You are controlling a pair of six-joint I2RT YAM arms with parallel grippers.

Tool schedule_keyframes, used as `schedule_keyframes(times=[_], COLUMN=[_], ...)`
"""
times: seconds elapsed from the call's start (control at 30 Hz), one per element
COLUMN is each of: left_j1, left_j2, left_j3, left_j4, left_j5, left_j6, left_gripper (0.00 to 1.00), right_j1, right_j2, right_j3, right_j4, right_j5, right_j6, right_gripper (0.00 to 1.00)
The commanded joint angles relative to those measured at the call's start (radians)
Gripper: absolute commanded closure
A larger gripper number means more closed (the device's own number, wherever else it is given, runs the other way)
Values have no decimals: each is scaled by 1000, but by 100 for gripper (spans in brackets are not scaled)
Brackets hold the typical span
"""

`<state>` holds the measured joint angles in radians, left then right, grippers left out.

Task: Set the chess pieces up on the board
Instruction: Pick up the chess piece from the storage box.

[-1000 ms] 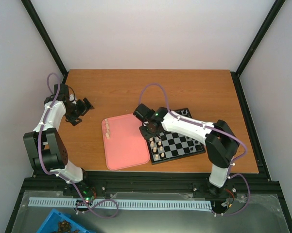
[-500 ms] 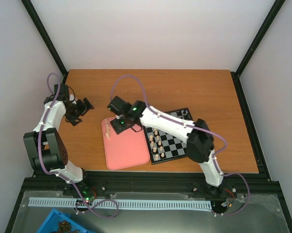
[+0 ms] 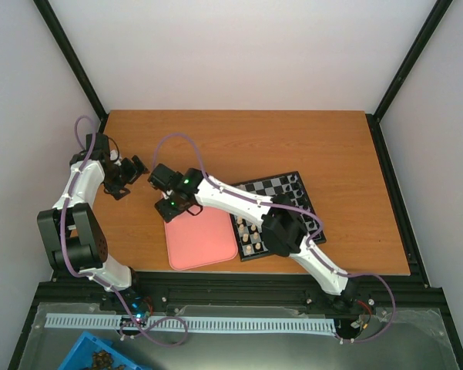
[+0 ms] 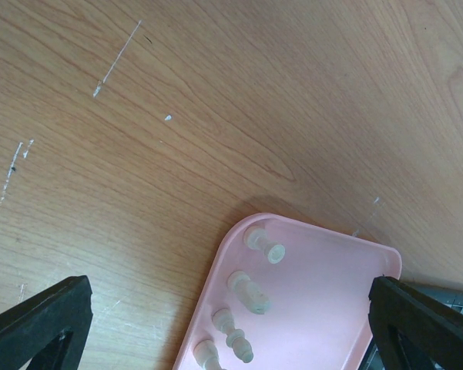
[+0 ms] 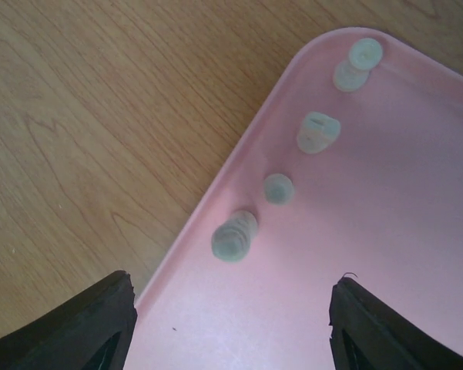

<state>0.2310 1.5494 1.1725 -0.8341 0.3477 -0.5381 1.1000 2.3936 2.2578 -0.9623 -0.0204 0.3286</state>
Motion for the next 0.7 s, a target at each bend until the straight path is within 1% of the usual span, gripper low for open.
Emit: schedule_keyframes(times=[0.0, 0.17, 0.3, 0.47, 0.6, 0.67], left_j1=[4, 4, 4, 4, 4, 4], left_j2=[-10, -12, -14, -15, -9, -9], left_j3=[-4, -3, -7, -7, -5, -6], left_j4=[13, 12, 13, 13, 14, 15], left_j5=[5, 4, 3, 5, 7, 7], left_j6=[15, 15, 15, 17, 17, 17], left_gripper=[0, 0, 0, 0, 0, 0], right_j1=[3, 3, 2, 2, 1, 0], right_j2=[55, 94, 105, 133, 143, 149], right_j3=[56, 82, 88, 110, 116, 115], right_j4=[-12, -12, 2, 0, -3, -2], right_j5=[-29, -23, -8, -11, -13, -18], right_j6=[-9, -12, -14, -15, -15, -15], right_gripper=[33, 40, 41, 55, 62, 64])
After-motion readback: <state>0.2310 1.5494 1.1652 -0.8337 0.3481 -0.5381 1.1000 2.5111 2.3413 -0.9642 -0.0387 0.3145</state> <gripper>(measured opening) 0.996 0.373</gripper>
